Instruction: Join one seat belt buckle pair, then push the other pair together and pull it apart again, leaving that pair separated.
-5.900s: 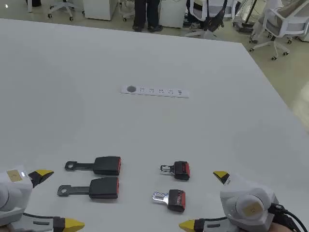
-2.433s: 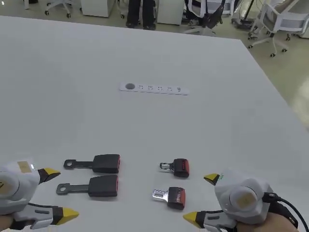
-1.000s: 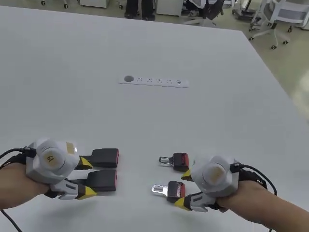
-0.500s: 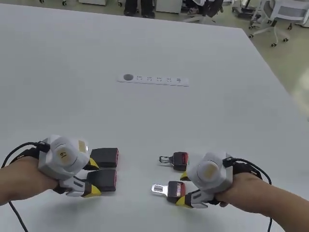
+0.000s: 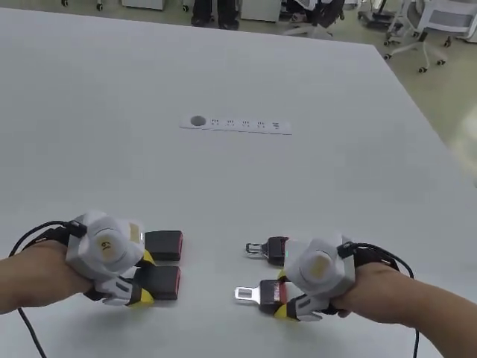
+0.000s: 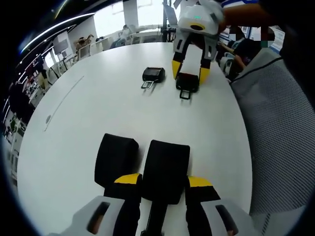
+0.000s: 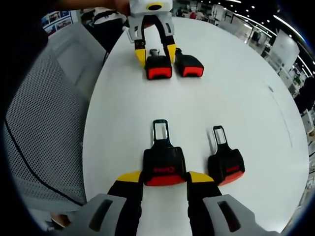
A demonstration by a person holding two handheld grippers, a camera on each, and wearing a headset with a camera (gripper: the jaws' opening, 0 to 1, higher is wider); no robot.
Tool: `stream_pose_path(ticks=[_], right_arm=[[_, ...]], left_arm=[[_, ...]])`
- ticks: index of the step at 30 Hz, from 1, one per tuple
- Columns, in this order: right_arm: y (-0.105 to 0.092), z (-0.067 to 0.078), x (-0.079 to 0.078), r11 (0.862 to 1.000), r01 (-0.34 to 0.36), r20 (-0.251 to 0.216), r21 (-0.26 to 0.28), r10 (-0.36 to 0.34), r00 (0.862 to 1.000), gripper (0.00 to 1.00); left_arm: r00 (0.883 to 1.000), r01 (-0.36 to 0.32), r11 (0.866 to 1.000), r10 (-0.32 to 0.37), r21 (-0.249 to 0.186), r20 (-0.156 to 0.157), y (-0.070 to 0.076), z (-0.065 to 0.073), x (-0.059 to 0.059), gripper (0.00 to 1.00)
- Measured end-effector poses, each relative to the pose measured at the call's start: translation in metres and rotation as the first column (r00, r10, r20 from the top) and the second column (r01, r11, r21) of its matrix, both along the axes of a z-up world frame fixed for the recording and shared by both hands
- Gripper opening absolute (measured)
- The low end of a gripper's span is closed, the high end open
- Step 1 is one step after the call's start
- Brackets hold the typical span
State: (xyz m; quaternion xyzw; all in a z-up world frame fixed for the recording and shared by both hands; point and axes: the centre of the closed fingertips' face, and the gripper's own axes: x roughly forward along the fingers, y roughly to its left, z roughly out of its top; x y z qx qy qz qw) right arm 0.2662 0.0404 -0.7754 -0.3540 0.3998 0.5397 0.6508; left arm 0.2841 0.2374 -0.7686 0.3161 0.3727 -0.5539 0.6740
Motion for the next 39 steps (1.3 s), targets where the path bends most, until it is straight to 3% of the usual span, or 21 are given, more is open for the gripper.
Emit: stream_pose_path(ticks=[4,8,25,33,39], right_arm=[[-0.002,-0.001,0.002,1.0,-0.006,0.003,-0.005,0.006,1.0,0.33],[-0.002,-0.002,0.001,1.0,-0.01,0.007,-0.01,0.01,1.0,0.33],[0.001,-0.002,0.002,1.0,0.013,0.012,-0.023,-0.013,1.0,0.32],[0.016,-0.001,-0.001,1.0,0.011,0.021,-0.001,-0.011,1.0,0.32],[0.028,-0.005,-0.002,1.0,0.006,0.026,0.005,-0.006,1.0,0.32]], left_arm=[[1.0,0.024,1.0,-0.024,0.017,0.004,0.0,-0.001,-0.003,0.35],[0.999,0.042,0.998,-0.043,0.042,0.027,0.003,-0.006,-0.001,0.35],[0.996,0.078,0.995,-0.08,0.06,0.035,0.001,-0.007,-0.004,0.34],[0.996,0.073,0.996,-0.076,0.058,0.042,0.0,-0.007,-0.005,0.34],[0.998,0.058,0.996,-0.06,0.073,0.03,-0.001,-0.007,-0.006,0.34]])
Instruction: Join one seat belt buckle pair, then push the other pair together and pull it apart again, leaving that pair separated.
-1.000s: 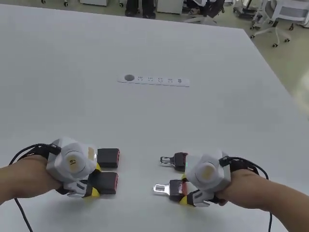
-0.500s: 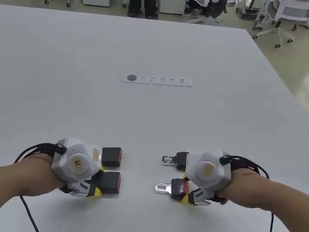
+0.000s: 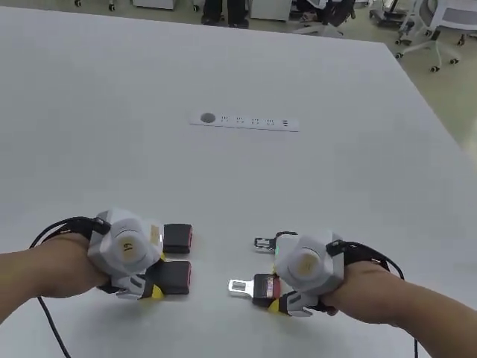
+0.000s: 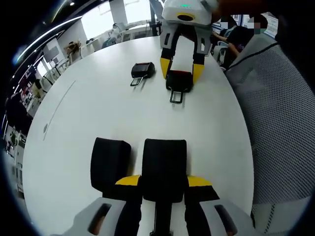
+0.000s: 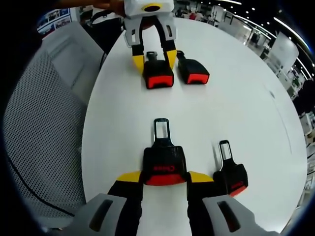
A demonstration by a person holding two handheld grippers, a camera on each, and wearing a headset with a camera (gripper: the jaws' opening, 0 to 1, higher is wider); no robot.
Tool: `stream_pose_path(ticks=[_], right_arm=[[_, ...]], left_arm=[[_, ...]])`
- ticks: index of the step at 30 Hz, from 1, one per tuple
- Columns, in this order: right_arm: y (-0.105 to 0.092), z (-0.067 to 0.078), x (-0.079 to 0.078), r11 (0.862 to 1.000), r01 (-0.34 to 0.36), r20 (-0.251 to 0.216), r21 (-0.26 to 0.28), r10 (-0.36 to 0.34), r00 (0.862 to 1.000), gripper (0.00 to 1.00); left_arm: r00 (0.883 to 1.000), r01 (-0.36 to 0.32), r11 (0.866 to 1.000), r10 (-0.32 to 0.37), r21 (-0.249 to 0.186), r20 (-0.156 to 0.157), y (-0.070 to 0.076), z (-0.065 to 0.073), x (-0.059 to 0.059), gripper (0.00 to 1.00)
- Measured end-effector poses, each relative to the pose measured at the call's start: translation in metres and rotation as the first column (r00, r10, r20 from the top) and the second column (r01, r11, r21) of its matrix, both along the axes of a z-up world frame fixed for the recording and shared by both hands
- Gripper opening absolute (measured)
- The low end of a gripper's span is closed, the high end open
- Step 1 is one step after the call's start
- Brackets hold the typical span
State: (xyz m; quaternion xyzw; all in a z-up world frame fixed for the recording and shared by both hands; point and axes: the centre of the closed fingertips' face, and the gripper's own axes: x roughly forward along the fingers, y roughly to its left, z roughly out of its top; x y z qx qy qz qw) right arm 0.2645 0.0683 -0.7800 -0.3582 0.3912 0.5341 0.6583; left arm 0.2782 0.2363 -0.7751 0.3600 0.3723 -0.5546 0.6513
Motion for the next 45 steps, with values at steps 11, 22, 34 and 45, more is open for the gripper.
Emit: stream_pose_path(ticks=[11,22,34,45], right_arm=[[0.03,0.002,-0.001,0.999,-0.033,0.019,0.007,0.033,0.999,0.32],[0.053,0.001,0.006,0.999,-0.001,0.002,0.036,0.0,1.0,0.32],[0.072,0.004,0.007,0.998,-0.046,0.027,0.033,0.045,0.999,0.32],[0.079,0.001,0.009,0.993,-0.064,0.006,0.1,0.063,0.998,0.3]], left_arm=[[1.0,0.003,1.0,-0.002,0.018,-0.022,-0.001,-0.002,-0.001,0.34],[1.0,0.014,1.0,-0.014,0.017,-0.016,0.0,-0.003,-0.001,0.34],[1.0,0.024,0.999,-0.023,0.029,-0.021,-0.002,-0.002,-0.002,0.34],[0.999,0.033,0.999,-0.033,0.02,-0.034,-0.001,-0.004,-0.001,0.34]])
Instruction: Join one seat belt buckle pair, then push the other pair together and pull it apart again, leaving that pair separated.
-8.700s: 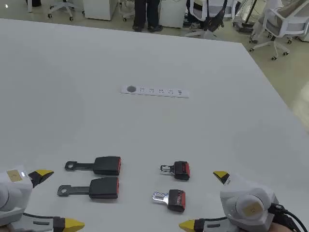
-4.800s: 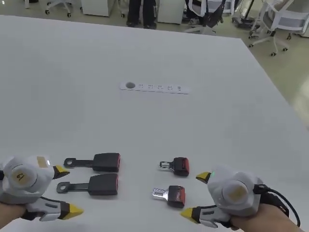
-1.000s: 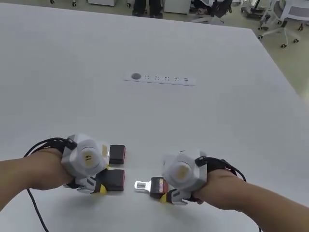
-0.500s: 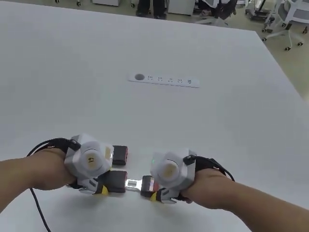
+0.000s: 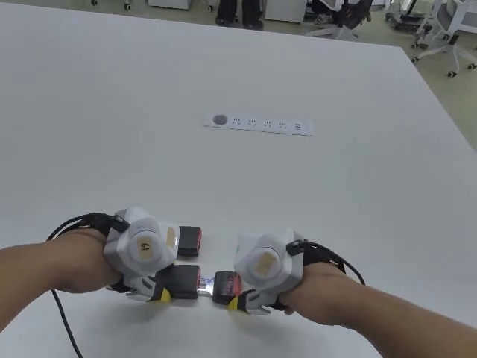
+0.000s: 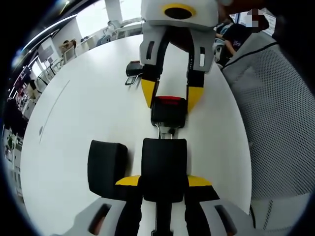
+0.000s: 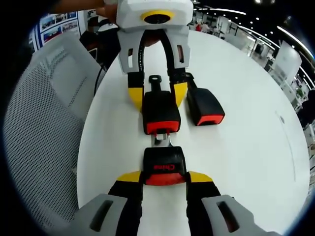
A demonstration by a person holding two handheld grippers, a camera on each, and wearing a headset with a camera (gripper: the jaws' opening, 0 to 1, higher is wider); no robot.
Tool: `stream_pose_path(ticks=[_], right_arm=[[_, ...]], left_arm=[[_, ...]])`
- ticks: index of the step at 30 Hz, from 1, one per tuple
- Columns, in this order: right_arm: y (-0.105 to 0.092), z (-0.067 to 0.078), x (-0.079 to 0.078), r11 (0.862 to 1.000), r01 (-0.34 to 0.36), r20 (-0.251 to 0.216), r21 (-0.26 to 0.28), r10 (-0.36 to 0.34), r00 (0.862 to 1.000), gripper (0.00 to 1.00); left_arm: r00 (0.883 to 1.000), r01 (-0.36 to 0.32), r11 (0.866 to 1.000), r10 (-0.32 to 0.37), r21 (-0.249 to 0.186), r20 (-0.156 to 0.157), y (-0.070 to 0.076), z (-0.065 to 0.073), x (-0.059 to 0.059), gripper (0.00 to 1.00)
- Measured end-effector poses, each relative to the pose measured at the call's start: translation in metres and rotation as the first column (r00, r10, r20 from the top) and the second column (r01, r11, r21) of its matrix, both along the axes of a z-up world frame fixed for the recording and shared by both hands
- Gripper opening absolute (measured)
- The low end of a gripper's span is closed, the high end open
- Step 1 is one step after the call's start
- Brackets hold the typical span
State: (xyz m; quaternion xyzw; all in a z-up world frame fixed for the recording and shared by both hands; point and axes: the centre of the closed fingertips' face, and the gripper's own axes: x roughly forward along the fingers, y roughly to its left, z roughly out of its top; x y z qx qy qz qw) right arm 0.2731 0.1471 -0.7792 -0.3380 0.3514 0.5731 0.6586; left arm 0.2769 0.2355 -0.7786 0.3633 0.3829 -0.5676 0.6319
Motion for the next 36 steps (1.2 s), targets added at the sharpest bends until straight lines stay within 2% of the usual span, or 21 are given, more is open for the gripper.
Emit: stream_pose_path(ticks=[3,11,31,36], right_arm=[[0.001,-0.001,0.001,1.0,-0.021,0.0,-0.019,0.021,1.0,0.3],[0.001,0.001,0.001,0.999,-0.028,-0.011,-0.019,0.028,1.0,0.29],[0.008,0.002,0.006,0.999,-0.03,0.0,-0.038,0.03,1.0,0.28],[0.011,0.003,0.005,0.999,-0.024,0.005,-0.024,0.024,1.0,0.28]], left_arm=[[1.0,0.006,1.0,-0.006,-0.001,-0.004,0.0,0.0,-0.001,0.33],[1.0,0.011,1.0,-0.011,-0.001,-0.02,-0.001,0.0,-0.001,0.33],[1.0,0.018,1.0,-0.018,-0.017,-0.02,-0.002,0.001,-0.002,0.32],[1.0,0.012,1.0,-0.013,-0.02,-0.023,-0.001,0.0,-0.001,0.32]])
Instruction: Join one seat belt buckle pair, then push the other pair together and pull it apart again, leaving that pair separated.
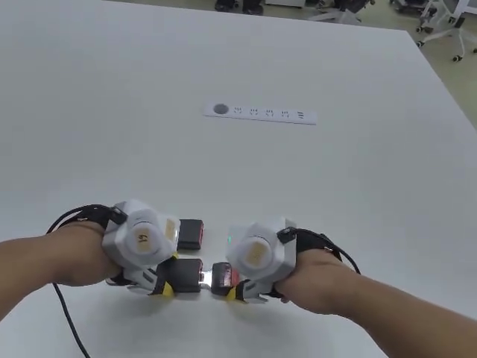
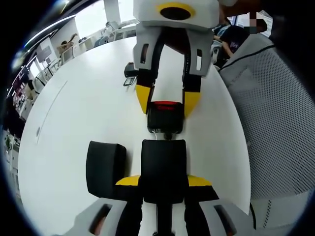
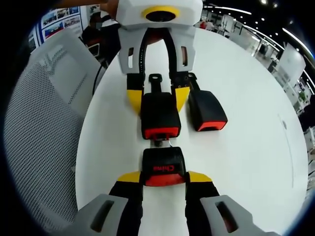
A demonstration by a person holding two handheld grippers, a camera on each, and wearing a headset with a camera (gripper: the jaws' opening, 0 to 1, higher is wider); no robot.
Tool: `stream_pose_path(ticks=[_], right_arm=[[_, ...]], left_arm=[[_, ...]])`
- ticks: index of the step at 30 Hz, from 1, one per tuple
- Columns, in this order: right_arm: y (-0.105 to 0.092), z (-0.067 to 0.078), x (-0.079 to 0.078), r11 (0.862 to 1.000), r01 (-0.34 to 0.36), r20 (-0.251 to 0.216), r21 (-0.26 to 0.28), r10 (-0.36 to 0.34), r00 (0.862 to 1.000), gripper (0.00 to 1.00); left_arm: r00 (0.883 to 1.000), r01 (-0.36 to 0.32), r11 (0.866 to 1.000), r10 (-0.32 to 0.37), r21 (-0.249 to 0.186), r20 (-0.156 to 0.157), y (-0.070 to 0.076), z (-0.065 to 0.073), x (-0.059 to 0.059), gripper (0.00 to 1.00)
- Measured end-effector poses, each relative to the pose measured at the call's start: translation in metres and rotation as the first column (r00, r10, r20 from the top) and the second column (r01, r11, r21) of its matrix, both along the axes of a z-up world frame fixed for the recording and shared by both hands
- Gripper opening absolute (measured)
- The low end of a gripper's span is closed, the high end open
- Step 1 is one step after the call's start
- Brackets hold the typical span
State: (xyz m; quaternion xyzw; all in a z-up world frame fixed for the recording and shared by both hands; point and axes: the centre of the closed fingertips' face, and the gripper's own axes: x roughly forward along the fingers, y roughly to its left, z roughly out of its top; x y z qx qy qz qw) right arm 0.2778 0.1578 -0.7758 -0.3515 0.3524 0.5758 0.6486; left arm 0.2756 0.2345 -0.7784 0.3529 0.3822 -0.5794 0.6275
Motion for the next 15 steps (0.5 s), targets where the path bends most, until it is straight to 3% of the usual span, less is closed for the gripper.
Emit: stream_pose_path(ticks=[15], right_arm=[[0.0067,0.001,-0.0023,1.0,0.012,-0.001,0.019,-0.012,1.0,0.27]], left_arm=[[1.0,-0.003,1.0,0.003,0.0,0.003,0.0009,0.0,0.001,0.32]])
